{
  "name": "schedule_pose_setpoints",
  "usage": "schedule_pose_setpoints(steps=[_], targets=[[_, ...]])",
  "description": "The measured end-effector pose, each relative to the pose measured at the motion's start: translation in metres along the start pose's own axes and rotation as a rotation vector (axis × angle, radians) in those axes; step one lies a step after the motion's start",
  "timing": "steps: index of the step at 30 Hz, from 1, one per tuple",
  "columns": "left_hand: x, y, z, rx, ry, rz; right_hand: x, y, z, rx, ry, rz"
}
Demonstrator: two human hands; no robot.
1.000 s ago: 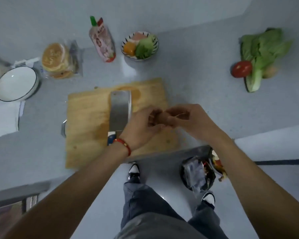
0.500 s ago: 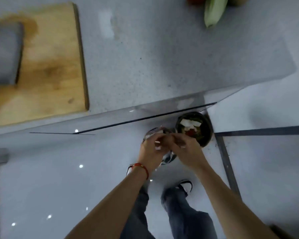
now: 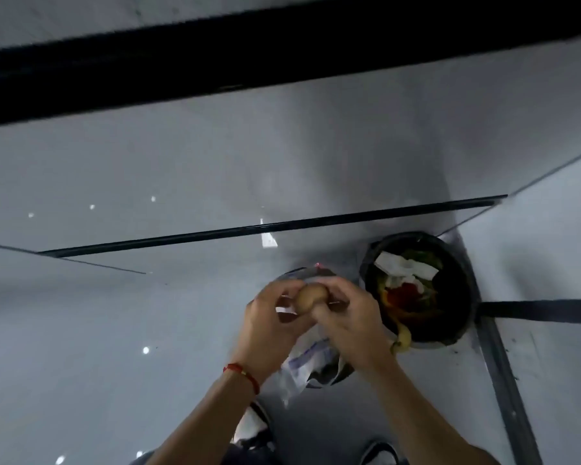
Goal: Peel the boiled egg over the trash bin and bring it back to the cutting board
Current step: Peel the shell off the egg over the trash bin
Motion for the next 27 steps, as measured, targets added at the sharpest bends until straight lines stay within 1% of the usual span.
schedule_pose_setpoints(steps=[2,6,9,12,16,19,21,24,27], targets=[[0.016,0.002,0.016,-0.045,-0.063,-0.004,-0.008,-0.006,0.017,0.041,0.074,0.024],[0.052,0.005,0.035,-0.082,-0.099,-0.113,-0.027,-0.017,0.047,0.193,0.201,-0.017],[0.061,0.006,0.043,-0.081,-0.159,-0.056,-0.043,-0.019,0.062,0.283,0.252,-0.004],[0.061,0.002,0.043,-0.097,-0.188,-0.019,-0.053,-0.018,0.069,0.299,0.310,0.097],[0.058,-0.003,0.035,-0.124,-0.152,-0.035,-0.058,-0.017,0.072,0.328,0.311,0.216],[0.058,-0.004,0.026,-0.108,-0.118,-0.094,-0.062,-0.019,0.064,0.353,0.277,0.248],[0.060,-0.002,0.022,-0.128,-0.125,-0.094,-0.069,-0.020,0.061,0.361,0.256,0.264],[0.057,0.002,0.016,-0.194,-0.190,0.028,-0.074,-0.025,0.058,0.420,0.215,0.333],[0.044,-0.002,0.012,-0.255,-0.287,0.235,-0.070,-0.022,0.056,0.356,0.296,0.262]])
Point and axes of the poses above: each hand's wrist, its own z-axis towards the middle knuckle, its own y-axis out of the back of the hand, x = y × z, the point moved 8 cm from there along z, towards the middle knuckle, and after that the axes turned 2 degrees about x, right-handed, at the moved point
